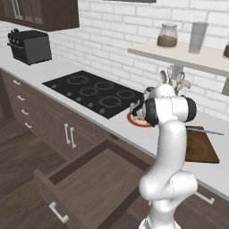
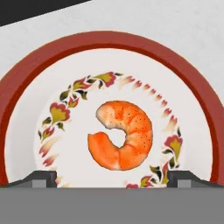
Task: Pick up the knife from the drawer and place it on the cutting board. Then place the meat from the plate to the cutting board.
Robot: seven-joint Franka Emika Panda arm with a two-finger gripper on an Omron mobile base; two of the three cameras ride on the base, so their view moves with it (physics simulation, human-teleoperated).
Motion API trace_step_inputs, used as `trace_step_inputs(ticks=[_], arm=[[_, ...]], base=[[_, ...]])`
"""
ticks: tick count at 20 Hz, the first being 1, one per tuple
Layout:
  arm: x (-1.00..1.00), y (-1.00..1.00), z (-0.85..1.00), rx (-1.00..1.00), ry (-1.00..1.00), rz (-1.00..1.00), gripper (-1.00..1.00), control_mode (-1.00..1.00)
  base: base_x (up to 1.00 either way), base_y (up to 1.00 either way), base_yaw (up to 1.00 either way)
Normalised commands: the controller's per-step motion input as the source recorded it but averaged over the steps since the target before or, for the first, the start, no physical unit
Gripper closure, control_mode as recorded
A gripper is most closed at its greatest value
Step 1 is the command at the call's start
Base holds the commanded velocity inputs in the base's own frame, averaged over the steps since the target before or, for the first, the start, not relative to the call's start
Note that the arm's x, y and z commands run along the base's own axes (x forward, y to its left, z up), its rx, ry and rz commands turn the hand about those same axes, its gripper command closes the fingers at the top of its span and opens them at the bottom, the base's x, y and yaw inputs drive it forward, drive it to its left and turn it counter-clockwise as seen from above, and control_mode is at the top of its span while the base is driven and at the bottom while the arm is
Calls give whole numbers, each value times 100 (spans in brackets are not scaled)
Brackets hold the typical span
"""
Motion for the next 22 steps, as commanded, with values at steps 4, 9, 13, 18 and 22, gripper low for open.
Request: trace_step_inputs(ticks=[4,9,13,18,22], arm=[[17,0,-21,2,0,0,-100,-100],[22,-5,-16,3,0,0,-100,-100],[15,-10,-19,2,0,0,-100,-100],[1,-3,-30,0,0,0,-100,-100],[0,0,-34,0,0,0,100,-100]], base=[[0,0,0],[0,0,0],[0,0,0],[0,0,0],[0,0,0]])
